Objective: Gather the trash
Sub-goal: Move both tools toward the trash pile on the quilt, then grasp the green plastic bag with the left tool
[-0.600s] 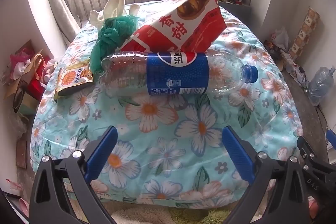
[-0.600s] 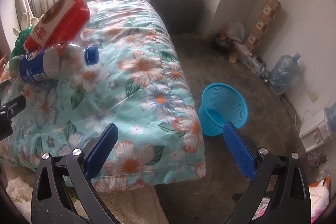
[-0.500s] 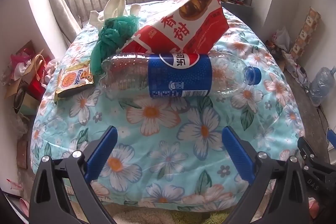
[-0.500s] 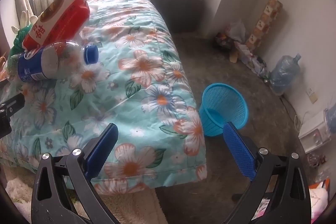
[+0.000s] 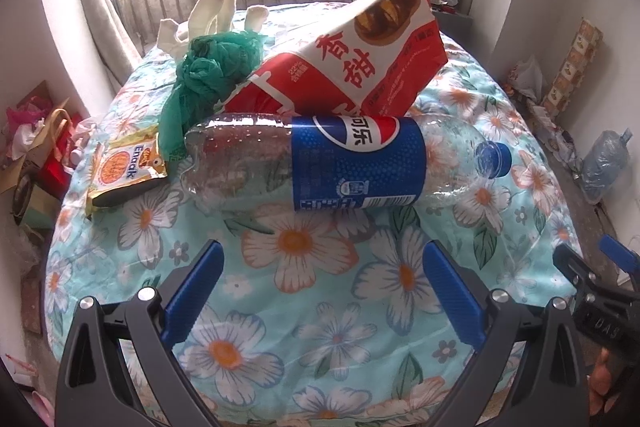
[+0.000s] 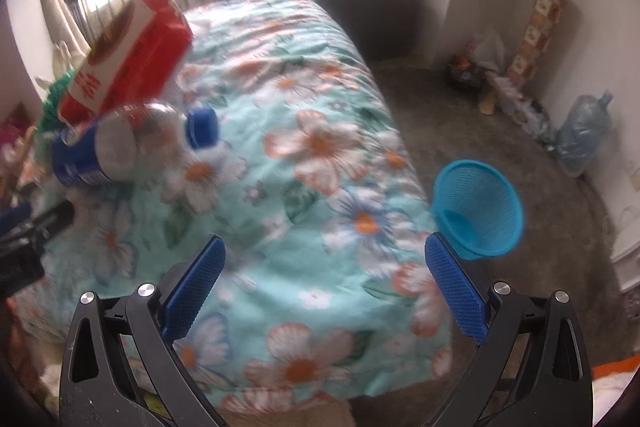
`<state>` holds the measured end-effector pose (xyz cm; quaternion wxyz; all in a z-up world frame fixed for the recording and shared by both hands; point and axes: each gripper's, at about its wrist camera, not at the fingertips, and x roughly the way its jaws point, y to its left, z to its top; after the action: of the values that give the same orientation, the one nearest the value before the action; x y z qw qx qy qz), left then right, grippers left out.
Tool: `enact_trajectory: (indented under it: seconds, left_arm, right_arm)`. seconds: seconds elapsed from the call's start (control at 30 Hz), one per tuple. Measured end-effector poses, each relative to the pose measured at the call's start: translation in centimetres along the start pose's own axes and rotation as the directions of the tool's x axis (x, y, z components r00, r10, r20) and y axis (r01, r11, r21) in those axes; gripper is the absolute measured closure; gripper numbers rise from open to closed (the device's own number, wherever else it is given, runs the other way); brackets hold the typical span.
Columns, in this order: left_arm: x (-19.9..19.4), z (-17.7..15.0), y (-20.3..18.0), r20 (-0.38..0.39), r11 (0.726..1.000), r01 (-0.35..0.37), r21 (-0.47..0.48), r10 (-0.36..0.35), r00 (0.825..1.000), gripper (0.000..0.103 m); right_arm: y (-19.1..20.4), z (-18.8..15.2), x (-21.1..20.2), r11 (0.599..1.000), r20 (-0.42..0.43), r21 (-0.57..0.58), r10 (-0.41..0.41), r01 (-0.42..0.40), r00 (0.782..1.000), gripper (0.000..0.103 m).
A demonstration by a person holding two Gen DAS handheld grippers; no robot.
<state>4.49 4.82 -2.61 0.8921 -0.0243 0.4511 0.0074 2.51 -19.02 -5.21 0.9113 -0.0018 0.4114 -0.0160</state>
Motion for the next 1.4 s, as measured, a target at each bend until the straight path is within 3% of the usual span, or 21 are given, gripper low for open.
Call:
enact_trajectory:
  seconds: [0.13,0.23,0.3,0.4,0.53,0.63,0.77,0.9,0.93,1.03,1.2,1.3,1.4]
  left_arm:
    - [0.1,0.0,2.2,0.043,0.996,0.09,-0.009,-0.09,0.995,0.006]
    - [-0.4,-0.3,4.2,0.101,0.985,0.175,-0.009,-0.173,0.98,0.005]
    - [-0.9,-0.2,5.6,0.135,0.985,0.167,-0.032,-0.161,0.978,0.005]
    - [-1.5,0.3,7.9,0.157,0.99,0.129,-0.055,-0.119,0.98,0.005]
    - [-1.9,1.7,11.6,0.203,0.993,0.036,-0.116,-0.012,0.979,0.005]
    - [-1.4,2.8,15.4,0.216,0.975,-0.021,-0.219,0.07,0.974,0.006]
    - [0.2,3.7,20.2,0.163,0.917,0.025,-0.398,0.044,0.986,0.006]
    - [0.1,4.1,20.7,0.19,0.902,0.096,-0.421,-0.016,0.982,0.012]
    - [0.0,4.2,20.3,0.2,0.907,0.112,-0.407,-0.031,0.979,0.013]
    - [-0.3,5.0,18.2,0.232,0.927,0.169,-0.335,-0.092,0.968,0.016]
    - [-0.5,6.7,13.7,0.252,0.962,0.213,-0.174,-0.165,0.953,0.024]
    - [0.4,7.7,11.6,0.238,0.985,0.149,-0.092,-0.124,0.963,0.032]
    - [2.0,8.5,10.7,0.2,0.992,0.107,-0.065,-0.093,0.975,0.047]
  right_arm:
    - [0.5,1.6,0.9,0.984,0.004,0.054,0.17,-0.17,0.985,0.015]
    - [0.4,3.7,2.4,0.945,0.0,0.116,0.309,-0.307,0.951,0.025]
    - [0.4,5.2,3.6,0.915,0.009,0.15,0.377,-0.374,0.926,0.032]
    - [0.4,7.3,5.5,0.848,0.011,0.203,0.497,-0.489,0.868,0.037]
    - [1.2,8.8,9.4,0.729,-0.061,0.303,0.658,-0.614,0.751,0.047]
    - [1.4,8.2,9.8,0.654,-0.094,0.353,0.736,-0.669,0.67,0.057]
    - [0.6,6.1,8.3,0.593,-0.124,0.373,0.794,-0.714,0.595,0.058]
    - [0.0,3.3,5.7,0.546,-0.148,0.397,0.831,-0.738,0.536,0.057]
    - [-0.3,2.8,5.1,0.551,-0.152,0.403,0.828,-0.731,0.54,0.055]
    - [-0.9,2.4,3.9,0.606,-0.162,0.389,0.787,-0.694,0.596,0.053]
    - [-0.3,3.6,6.6,0.603,-0.13,0.41,0.781,-0.684,0.61,0.046]
    - [-0.7,5.0,6.9,0.599,-0.112,0.402,0.783,-0.693,0.612,0.045]
    - [-0.4,5.6,6.7,0.599,-0.096,0.383,0.783,-0.703,0.615,0.044]
